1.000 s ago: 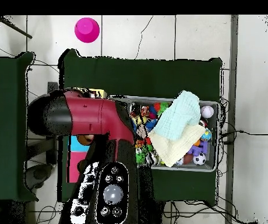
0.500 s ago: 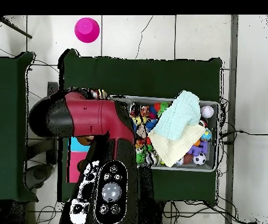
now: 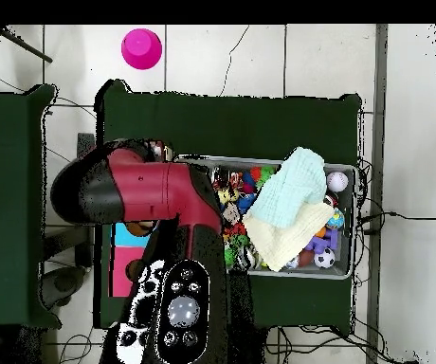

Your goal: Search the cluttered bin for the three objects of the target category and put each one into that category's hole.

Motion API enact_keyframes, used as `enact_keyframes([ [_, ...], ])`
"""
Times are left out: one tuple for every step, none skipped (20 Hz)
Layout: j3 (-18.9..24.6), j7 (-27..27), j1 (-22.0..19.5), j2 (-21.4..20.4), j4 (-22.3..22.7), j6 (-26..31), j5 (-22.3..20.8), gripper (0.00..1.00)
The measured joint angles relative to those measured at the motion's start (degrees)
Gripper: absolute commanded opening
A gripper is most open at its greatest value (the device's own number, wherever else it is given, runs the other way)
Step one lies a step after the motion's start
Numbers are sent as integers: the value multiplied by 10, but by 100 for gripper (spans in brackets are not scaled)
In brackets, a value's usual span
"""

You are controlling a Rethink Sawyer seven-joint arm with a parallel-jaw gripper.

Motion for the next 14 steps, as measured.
enact_keyframes([
  [0,0,-1,0,0,-4,0,0],
  [0,0,-4,1,0,-9,-1,0],
  [0,0,-5,1,1,-12,-1,0],
  [0,0,-8,1,2,-21,-2,0],
  [0,0,-10,2,4,-28,-2,0],
  [0,0,-11,3,4,-31,-2,0],
  [0,0,-13,5,5,-36,-2,0],
  [0,0,-15,7,6,-41,-3,0],
  [0,0,-16,8,6,-43,-3,0],
  [0,0,-19,11,8,-48,-3,0],
  [0,0,-20,12,9,-50,-3,0],
  [0,0,-21,14,9,-51,-4,0],
  [0,0,-22,15,10,-51,-4,0],
  [0,0,-23,16,11,-51,-4,0],
])
